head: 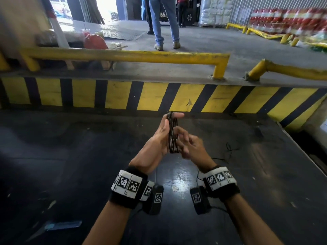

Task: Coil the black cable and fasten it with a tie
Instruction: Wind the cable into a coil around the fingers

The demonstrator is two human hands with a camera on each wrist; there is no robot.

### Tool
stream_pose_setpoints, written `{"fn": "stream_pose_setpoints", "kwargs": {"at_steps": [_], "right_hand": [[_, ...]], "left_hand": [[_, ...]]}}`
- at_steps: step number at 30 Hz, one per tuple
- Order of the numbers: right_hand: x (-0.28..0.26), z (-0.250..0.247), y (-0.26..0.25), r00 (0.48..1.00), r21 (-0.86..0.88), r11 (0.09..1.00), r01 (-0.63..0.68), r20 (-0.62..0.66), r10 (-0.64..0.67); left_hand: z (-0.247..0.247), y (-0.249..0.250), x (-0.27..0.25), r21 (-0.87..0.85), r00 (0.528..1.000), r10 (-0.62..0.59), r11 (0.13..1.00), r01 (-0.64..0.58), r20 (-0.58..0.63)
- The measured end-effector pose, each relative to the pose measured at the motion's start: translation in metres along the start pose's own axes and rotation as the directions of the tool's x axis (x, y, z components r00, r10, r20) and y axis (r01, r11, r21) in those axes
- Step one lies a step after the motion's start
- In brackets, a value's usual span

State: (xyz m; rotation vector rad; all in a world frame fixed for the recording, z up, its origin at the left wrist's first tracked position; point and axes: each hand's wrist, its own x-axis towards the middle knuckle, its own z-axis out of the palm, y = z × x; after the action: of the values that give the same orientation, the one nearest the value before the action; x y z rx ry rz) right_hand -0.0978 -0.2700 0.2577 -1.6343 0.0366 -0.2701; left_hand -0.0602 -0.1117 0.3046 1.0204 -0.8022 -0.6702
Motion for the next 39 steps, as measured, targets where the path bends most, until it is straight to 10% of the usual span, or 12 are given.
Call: {"fn": "stream_pose_setpoints", "kwargs": {"at_steps": [8, 12, 17, 22, 30, 39], "right_hand": [[-0.05, 0.02, 0.045, 0.98, -0.112, 0.994, 0.002, 0.199, 0.02], [-0.052, 0.007, 0.01, 0.97, -0.325, 0.929, 0.177, 0.219, -0.108], [-0.025, -0.026, -0.068, 0.922, -0.494, 0.78, 0.383, 0.149, -0.358], [0.023, -0.052, -0.102, 0.888, -0.68, 0.612, 0.403, 0.131, -0.44], [0.057, -0.039, 0.003, 0.977, -0.504, 0.843, 0.185, -0.001, -0.215], [-0.032, 0.025, 0.057, 0.992, -0.384, 0.921, 0.066, 0.122, -0.021]], "left_hand": [[-0.052, 0.033, 0.05, 0.169, 0.955, 0.179, 0.975, -0.141, -0.238], [-0.079, 0.017, 0.066, 0.394, 0.93, 0.145, 0.919, -0.001, -0.337], [-0.074, -0.025, 0.048, 0.636, 0.962, 0.011, 0.752, 0.171, -0.272], [-0.036, -0.042, 0.016, 0.455, 0.989, -0.069, 0.882, 0.121, -0.129], [-0.008, -0.015, 0.002, 0.116, 1.0, -0.023, 0.993, 0.024, -0.012], [-0.049, 0.002, 0.027, 0.155, 0.958, 0.142, 0.982, -0.106, -0.25]]}}
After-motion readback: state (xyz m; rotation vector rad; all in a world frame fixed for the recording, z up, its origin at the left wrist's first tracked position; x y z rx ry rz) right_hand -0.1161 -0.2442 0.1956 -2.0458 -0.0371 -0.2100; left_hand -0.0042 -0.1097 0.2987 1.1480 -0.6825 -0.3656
